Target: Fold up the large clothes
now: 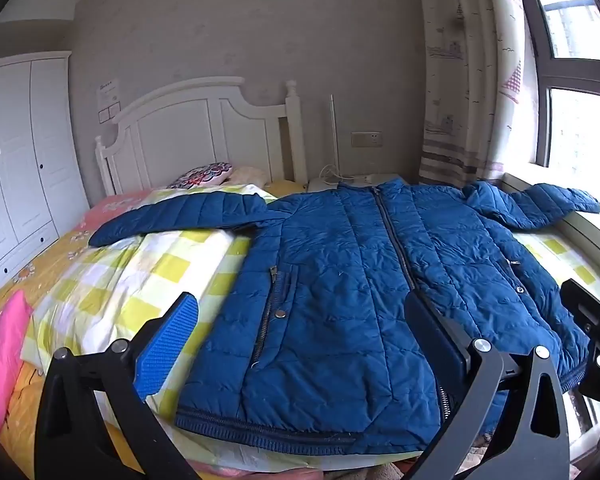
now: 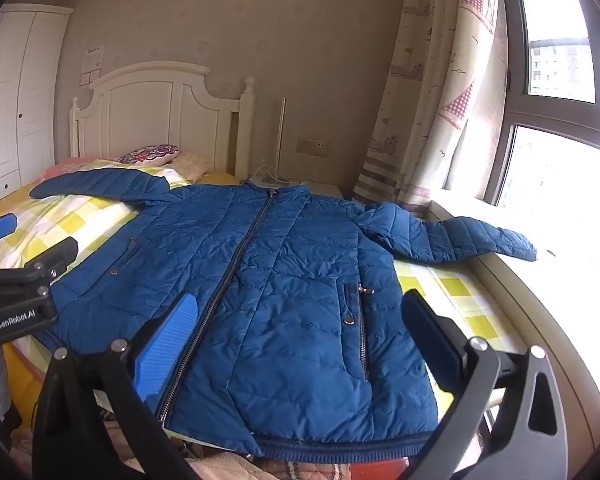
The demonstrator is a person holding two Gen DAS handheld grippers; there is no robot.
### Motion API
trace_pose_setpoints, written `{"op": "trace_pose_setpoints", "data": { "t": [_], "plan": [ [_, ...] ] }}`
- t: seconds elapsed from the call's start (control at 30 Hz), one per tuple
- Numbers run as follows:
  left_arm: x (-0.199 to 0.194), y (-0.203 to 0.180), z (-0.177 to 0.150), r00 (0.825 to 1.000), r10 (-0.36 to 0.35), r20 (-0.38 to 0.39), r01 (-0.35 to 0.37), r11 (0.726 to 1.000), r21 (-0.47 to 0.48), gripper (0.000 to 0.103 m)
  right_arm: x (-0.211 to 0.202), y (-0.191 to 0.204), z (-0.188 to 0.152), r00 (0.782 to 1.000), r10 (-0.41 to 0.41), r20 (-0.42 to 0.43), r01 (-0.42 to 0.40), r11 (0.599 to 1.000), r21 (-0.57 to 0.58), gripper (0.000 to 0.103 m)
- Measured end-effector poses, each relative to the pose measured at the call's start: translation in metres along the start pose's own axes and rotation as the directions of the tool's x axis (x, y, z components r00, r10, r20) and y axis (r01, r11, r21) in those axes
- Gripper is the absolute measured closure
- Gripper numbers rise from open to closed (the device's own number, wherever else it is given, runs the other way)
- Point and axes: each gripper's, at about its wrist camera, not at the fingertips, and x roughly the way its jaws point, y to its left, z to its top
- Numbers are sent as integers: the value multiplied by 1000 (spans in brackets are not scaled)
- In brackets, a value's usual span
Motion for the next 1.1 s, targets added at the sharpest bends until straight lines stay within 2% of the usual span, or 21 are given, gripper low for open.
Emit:
{"op": "trace_pose_setpoints", "data": {
  "t": [0.13, 0.23, 1.1],
  "plan": [
    [-3, -9, -6, 1000, -21, -14, 21, 999, 34, 4, 0, 0, -1, 1000, 6, -2, -6, 1000, 2, 2],
    [2, 9, -2, 999, -19, -30, 19, 1000, -18, 4, 0, 0, -2, 1000, 5, -7, -5, 1000, 2, 2],
    [6, 8, -3, 999, 10, -39, -11, 1000, -25, 4, 3, -4, -4, 1000, 16, -16, -16, 1000, 24, 2]
  ]
}}
